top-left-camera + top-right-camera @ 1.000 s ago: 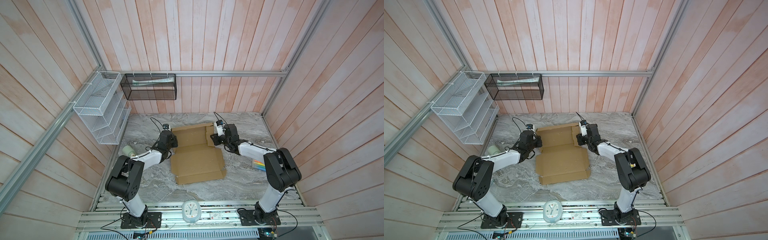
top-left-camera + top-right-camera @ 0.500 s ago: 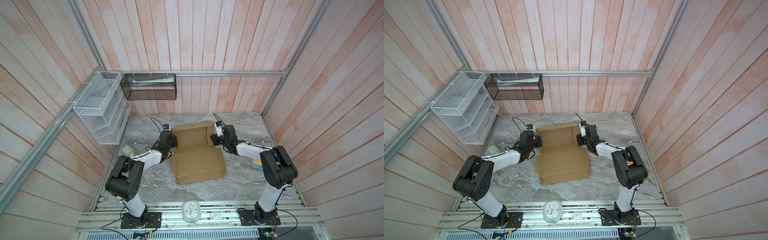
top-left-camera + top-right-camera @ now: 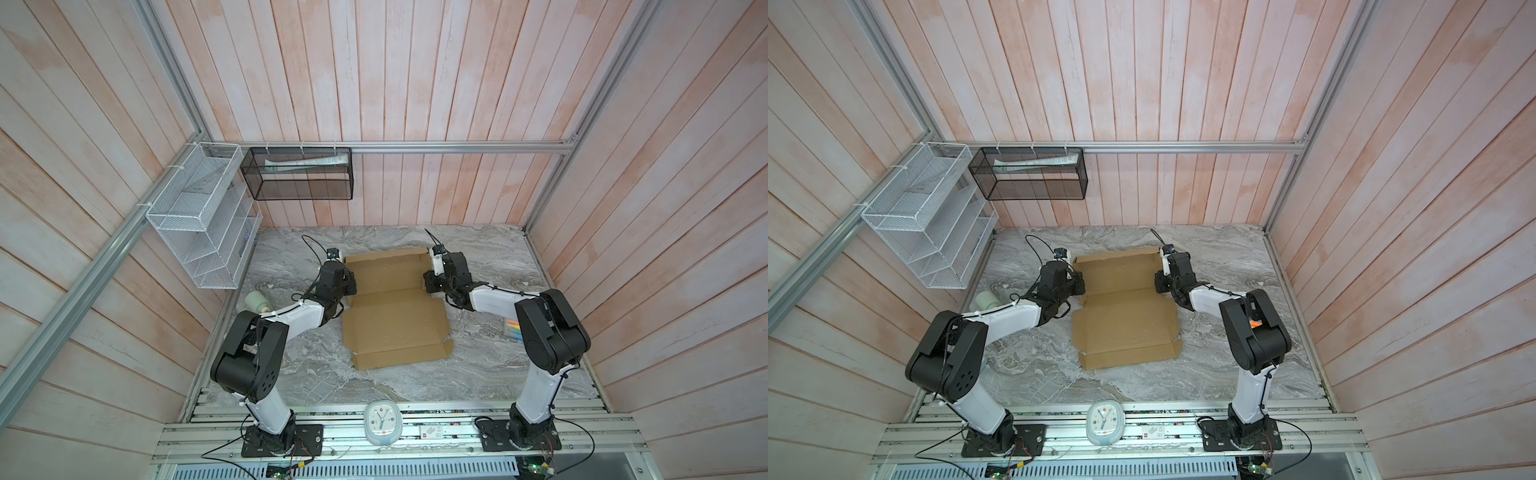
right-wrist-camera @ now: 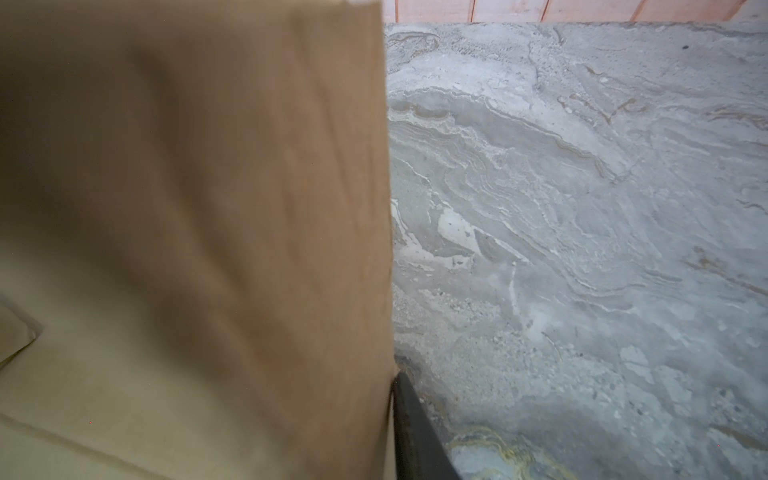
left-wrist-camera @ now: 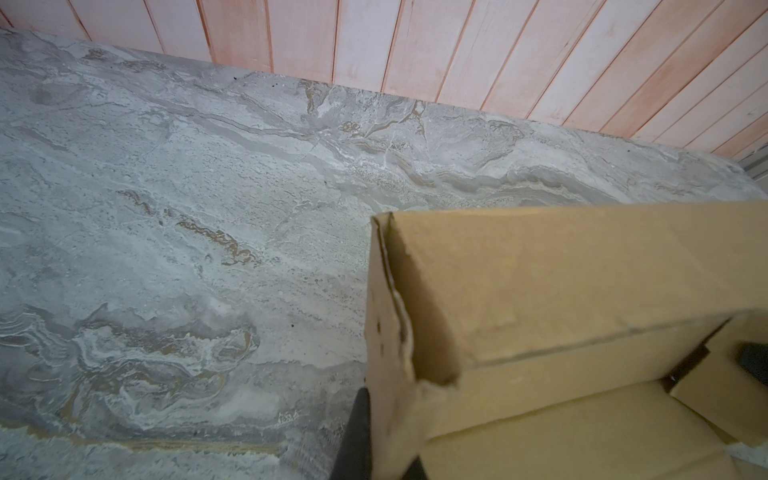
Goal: Fold the paper box
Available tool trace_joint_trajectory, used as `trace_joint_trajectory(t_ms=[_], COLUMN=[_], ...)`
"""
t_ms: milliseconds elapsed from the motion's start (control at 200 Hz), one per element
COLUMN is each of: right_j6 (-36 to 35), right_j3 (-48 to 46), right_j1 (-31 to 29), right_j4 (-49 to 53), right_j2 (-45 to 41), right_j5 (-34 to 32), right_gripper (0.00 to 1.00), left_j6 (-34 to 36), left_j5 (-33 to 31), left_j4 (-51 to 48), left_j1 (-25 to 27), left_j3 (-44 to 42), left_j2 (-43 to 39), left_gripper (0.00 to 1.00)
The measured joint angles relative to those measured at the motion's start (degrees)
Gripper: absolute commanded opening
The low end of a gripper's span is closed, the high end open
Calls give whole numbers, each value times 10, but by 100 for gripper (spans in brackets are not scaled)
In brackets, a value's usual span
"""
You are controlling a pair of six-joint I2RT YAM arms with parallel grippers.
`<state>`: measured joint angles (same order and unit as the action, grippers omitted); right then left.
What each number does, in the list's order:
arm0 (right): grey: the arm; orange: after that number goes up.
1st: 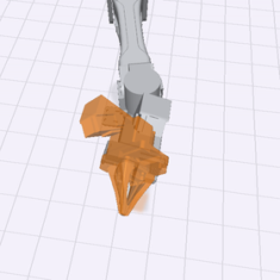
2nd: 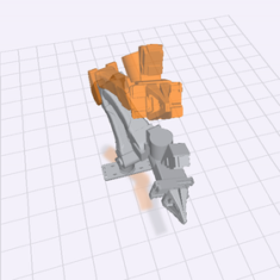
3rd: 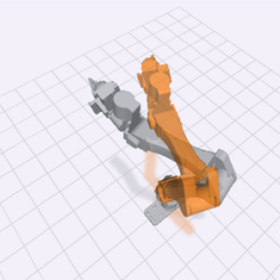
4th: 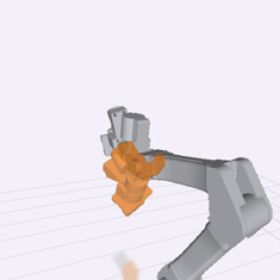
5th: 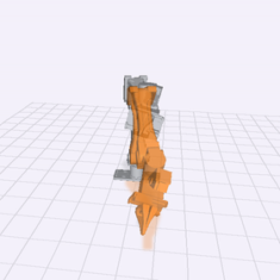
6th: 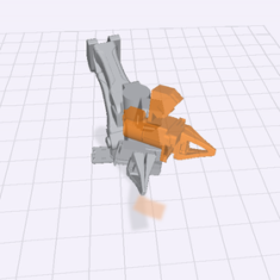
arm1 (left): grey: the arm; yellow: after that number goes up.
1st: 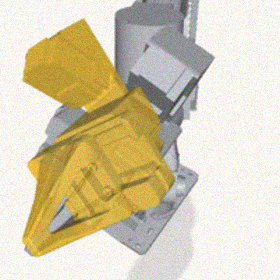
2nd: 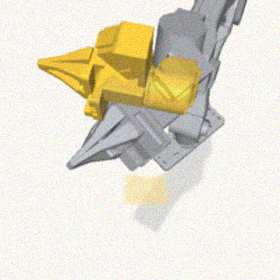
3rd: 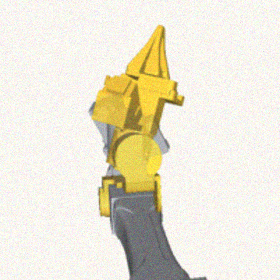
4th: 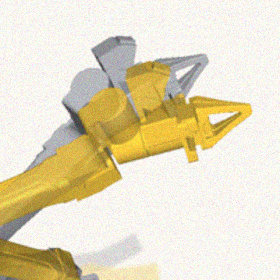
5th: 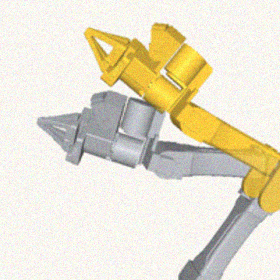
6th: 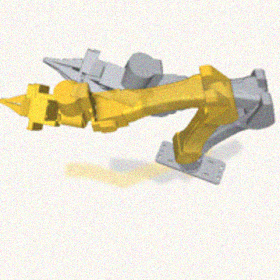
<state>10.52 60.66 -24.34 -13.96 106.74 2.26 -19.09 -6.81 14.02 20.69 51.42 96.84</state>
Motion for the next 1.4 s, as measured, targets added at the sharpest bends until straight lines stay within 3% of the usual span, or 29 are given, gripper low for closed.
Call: trace_joint_trajectory(t_ms=[1400], right_j6=[10], right_j3=[63], right_j1=[-38], right_j4=[61], right_j2=[41], right_j5=[-140], right_gripper=[14], left_j6=[0], left_j5=[-6], left_j4=[-1], left_j1=[1], left_j3=[0], left_j2=[0], left_gripper=[0])
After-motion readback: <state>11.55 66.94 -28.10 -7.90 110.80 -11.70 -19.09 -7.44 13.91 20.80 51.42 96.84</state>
